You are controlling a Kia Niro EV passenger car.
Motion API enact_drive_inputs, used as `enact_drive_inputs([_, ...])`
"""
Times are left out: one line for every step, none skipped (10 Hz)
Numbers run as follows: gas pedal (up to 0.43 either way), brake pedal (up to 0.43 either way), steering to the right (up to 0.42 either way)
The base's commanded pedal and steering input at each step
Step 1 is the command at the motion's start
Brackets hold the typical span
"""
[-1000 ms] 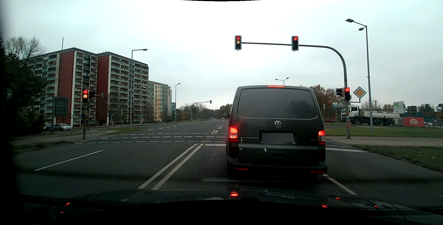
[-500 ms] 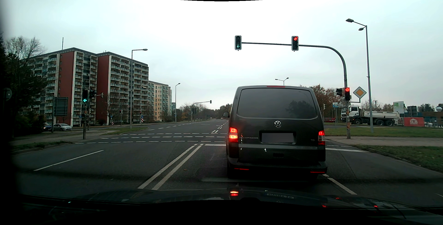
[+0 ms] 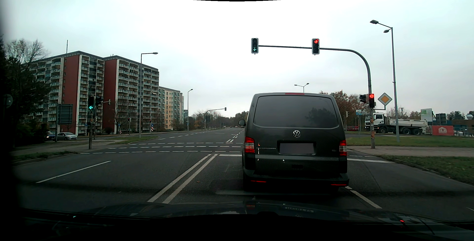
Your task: Follow the waypoints while adhering to traffic rules and regulations
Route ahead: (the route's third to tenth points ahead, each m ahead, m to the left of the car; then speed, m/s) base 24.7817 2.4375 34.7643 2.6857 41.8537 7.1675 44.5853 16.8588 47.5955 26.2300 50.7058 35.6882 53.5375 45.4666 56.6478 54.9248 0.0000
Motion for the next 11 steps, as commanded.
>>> enact_drive_inputs([0.0,0.0,-0.006])
enact_drive_inputs([0.02,0.0,-0.006])
enact_drive_inputs([0.13,0.0,-0.006])
enact_drive_inputs([0.177,0.0,-0.006])
enact_drive_inputs([0.177,0.0,-0.006])
enact_drive_inputs([0.189,0.0,-0.006])
enact_drive_inputs([0.22,0.0,-0.006])
enact_drive_inputs([0.24,0.0,-0.006])
enact_drive_inputs([0.26,0.0,-0.006])
enact_drive_inputs([0.268,0.0,-0.006])
enact_drive_inputs([0.287,0.0,-0.006])
